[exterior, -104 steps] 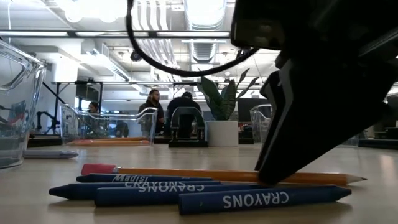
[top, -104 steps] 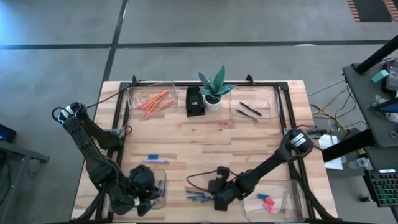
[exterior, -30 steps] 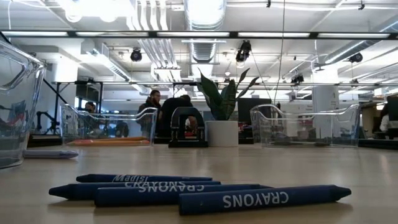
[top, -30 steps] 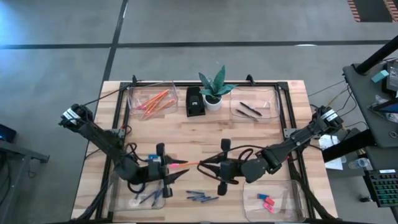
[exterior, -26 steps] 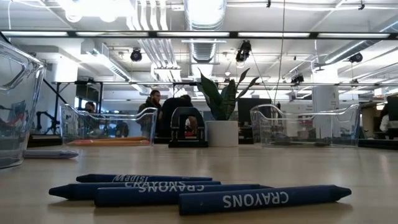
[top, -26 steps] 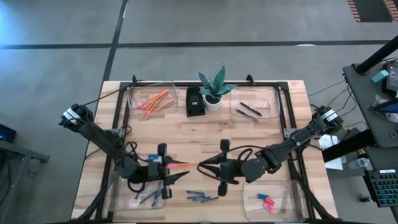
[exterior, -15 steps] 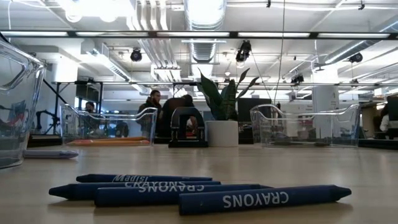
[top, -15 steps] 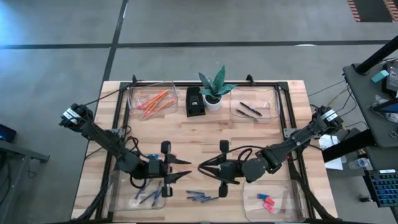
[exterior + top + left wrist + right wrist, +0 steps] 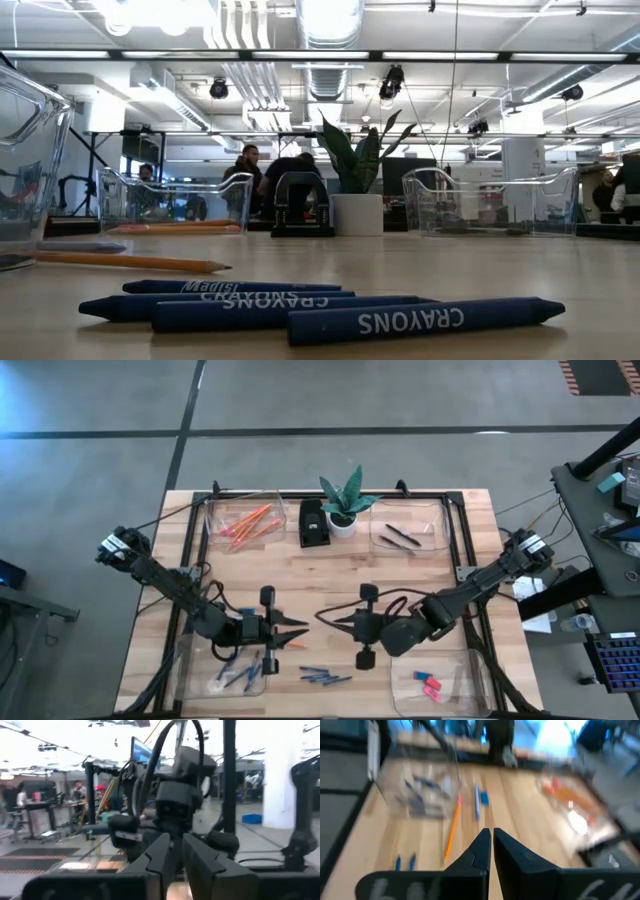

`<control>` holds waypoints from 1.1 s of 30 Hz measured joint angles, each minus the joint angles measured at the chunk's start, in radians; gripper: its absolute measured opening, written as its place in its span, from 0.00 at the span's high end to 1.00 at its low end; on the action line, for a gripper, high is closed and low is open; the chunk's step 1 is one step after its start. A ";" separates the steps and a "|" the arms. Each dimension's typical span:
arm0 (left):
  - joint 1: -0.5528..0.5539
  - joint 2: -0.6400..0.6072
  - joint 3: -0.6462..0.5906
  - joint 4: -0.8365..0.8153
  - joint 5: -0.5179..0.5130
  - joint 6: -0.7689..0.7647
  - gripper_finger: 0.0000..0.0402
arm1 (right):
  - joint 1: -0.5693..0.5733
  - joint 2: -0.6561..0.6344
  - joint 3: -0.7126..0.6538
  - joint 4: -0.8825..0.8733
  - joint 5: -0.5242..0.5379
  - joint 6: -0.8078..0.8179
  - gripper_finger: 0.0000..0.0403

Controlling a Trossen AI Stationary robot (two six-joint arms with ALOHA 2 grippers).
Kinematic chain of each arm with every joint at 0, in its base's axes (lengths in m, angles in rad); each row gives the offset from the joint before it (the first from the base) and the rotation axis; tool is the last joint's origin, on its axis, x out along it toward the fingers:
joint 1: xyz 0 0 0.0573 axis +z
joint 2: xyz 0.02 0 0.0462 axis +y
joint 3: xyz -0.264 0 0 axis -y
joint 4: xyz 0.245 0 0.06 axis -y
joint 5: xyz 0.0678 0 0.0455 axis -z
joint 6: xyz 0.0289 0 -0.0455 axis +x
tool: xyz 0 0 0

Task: Sort crayons/erasers/pens/pencils in bins
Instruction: Put the orange pencil into the top left transparent bin

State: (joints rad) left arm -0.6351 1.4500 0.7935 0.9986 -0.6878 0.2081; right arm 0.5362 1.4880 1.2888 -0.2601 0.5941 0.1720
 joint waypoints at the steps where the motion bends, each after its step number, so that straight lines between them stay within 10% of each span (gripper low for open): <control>1: 0.000 -0.003 -0.002 -0.015 -0.015 0.000 0.89 | 0.000 0.005 0.000 -0.031 -0.001 0.032 0.97; 9: 0.007 -0.059 -0.003 -0.489 -0.132 -0.330 0.81 | 0.018 0.045 -0.002 -0.174 -0.003 0.177 0.97; 16: 0.073 -0.053 0.057 -0.959 0.142 -0.736 0.80 | 0.067 0.046 -0.002 -0.235 0.001 0.234 0.97; 33: 0.186 0.204 0.141 -1.083 0.591 -0.649 0.80 | 0.192 0.045 -0.002 -0.408 0.019 0.504 0.97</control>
State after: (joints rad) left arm -0.4488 1.6541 0.9342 -0.0846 -0.0964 -0.4405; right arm 0.7285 1.5326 1.2866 -0.6684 0.6133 0.6760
